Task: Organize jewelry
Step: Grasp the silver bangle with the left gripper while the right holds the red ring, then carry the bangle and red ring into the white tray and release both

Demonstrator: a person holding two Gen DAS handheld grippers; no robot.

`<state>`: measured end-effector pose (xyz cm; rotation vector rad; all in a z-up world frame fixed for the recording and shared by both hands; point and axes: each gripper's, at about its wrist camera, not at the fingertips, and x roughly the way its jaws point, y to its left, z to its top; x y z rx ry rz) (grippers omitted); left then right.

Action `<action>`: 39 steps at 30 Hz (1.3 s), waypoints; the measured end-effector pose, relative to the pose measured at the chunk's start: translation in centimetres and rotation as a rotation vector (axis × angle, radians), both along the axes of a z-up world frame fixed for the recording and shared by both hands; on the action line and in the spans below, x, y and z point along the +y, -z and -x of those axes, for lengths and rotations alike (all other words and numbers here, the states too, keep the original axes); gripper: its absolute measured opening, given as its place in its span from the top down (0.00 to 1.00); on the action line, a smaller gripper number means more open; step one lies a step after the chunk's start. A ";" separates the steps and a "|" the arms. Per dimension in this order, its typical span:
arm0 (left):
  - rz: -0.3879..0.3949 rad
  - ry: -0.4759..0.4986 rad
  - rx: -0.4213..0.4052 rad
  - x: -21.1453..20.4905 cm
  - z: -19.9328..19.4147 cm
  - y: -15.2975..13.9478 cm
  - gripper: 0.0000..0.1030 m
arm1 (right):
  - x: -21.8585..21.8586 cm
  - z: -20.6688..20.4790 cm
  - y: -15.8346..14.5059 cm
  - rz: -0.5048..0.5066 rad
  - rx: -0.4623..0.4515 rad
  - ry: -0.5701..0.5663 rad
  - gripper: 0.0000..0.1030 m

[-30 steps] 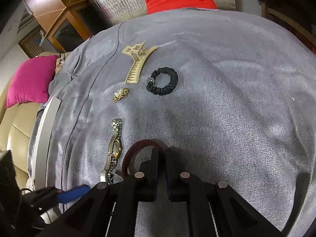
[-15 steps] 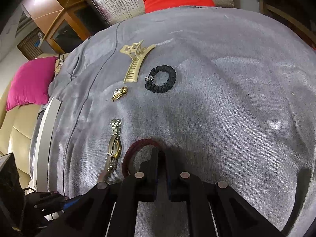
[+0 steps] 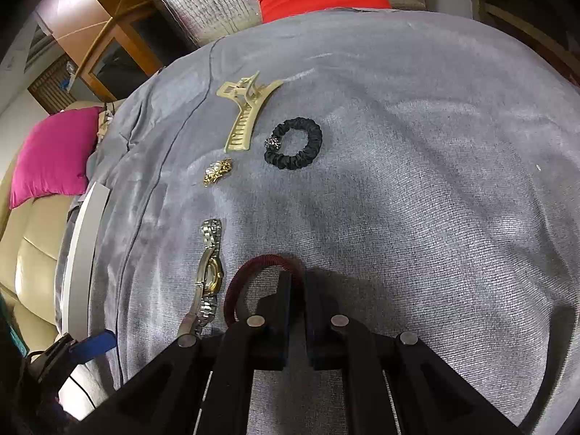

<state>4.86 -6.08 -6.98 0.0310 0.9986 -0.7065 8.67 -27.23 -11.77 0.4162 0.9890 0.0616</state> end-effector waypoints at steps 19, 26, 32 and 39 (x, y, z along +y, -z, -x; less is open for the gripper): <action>-0.250 0.082 -0.071 -6.0 0.6 3.5 0.39 | -1.0 0.5 0.0 -0.039 -0.007 -0.021 0.93; -0.194 0.107 -0.045 -4.1 1.4 2.3 0.39 | -1.2 0.8 -0.6 -0.026 -0.024 0.002 0.93; -0.177 0.087 -0.066 -0.8 2.5 0.8 0.39 | -1.9 1.0 -1.3 -0.040 -0.049 0.043 0.93; -0.136 -0.008 -0.121 3.0 1.8 -1.1 0.39 | -0.4 0.8 -2.1 -0.042 -0.078 0.031 0.93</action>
